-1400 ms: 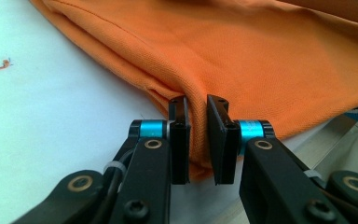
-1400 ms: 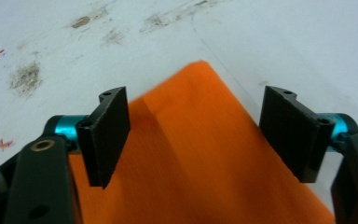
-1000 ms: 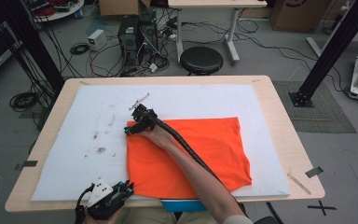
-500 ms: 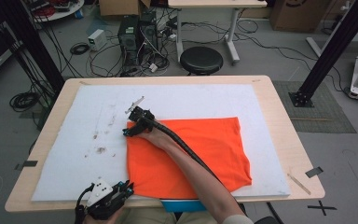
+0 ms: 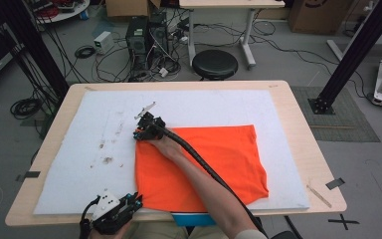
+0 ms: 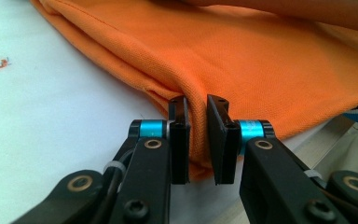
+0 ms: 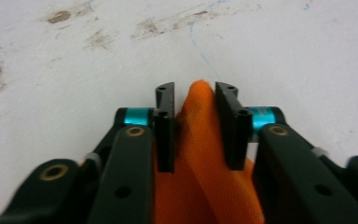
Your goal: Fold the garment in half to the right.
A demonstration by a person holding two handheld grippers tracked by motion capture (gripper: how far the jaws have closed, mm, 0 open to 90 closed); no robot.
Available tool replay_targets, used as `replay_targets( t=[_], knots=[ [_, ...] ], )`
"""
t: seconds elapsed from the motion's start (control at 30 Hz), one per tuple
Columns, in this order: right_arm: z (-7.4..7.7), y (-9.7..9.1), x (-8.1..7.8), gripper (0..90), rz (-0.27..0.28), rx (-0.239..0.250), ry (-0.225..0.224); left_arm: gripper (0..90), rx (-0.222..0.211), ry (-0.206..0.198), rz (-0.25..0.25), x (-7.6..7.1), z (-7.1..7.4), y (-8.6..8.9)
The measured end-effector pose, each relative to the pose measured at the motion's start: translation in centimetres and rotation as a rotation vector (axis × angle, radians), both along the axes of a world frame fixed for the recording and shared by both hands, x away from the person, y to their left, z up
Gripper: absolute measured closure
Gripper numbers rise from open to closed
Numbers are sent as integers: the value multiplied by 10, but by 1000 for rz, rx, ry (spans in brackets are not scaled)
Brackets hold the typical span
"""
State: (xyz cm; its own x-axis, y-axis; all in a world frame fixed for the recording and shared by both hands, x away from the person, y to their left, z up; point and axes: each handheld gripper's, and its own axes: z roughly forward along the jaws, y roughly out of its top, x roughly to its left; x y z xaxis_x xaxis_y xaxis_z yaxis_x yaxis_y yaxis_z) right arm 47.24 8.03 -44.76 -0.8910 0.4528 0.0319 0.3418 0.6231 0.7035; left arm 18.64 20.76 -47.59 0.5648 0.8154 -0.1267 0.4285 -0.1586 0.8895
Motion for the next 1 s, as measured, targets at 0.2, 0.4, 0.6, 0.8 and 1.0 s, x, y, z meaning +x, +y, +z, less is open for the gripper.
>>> replay_targets(
  t=[0.2,0.4,0.6,0.8,1.0],
  knots=[
    [0,0,0,842,14,16,15,796,-6,3,1,0,0,0],
    [0,-1,2,863,12,28,36,799,-22,7,7,0,0,1],
    [4,-3,1,864,1,34,39,802,-17,-10,14,-3,5,1],
    [13,-2,1,864,-3,51,31,801,-17,-33,16,-4,13,5],
    [28,5,-1,863,11,73,7,802,-2,-72,38,-9,24,13]
  ],
)
